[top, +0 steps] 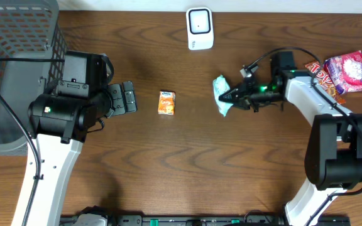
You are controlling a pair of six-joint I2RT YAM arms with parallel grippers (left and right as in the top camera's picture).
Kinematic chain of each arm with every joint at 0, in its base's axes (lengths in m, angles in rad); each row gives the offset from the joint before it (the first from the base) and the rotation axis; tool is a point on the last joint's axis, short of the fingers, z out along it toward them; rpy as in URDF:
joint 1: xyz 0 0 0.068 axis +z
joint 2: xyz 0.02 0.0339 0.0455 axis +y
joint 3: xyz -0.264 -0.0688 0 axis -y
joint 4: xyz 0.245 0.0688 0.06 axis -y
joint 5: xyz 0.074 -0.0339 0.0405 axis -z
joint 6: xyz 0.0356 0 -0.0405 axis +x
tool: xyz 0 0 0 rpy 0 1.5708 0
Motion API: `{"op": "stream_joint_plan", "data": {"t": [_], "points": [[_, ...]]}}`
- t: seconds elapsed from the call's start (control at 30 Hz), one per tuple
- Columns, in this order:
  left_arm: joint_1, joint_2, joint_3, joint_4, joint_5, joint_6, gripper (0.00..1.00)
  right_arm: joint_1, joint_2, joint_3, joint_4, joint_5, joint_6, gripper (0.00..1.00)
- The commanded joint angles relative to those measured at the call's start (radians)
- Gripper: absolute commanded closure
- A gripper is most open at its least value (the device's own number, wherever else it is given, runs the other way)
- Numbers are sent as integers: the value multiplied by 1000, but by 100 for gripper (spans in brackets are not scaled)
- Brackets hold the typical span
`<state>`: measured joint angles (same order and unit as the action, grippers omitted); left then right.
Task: Scan the item barcode
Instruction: 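Carry the wipes pack back toward the scanner face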
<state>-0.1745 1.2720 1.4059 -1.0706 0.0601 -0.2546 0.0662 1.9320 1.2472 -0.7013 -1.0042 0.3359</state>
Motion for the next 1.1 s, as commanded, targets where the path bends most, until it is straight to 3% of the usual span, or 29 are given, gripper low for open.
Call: {"op": "stream_joint_plan", "data": {"t": [0.0, 0.53, 0.63, 0.87, 1.07], "points": [[1, 2, -2, -2, -13, 6, 2, 58, -11, 13, 2, 165, -19, 99], [1, 2, -2, -2, -13, 6, 2, 302, -11, 154, 10, 808, -8, 99], [1, 2, -2, -2, -13, 6, 2, 339, -11, 188, 60, 895, -66, 99], [1, 2, -2, -2, -13, 6, 2, 391, -11, 198, 249, 942, -195, 99], [1, 2, -2, -2, -13, 6, 2, 398, -11, 198, 243, 943, -195, 99]]}}
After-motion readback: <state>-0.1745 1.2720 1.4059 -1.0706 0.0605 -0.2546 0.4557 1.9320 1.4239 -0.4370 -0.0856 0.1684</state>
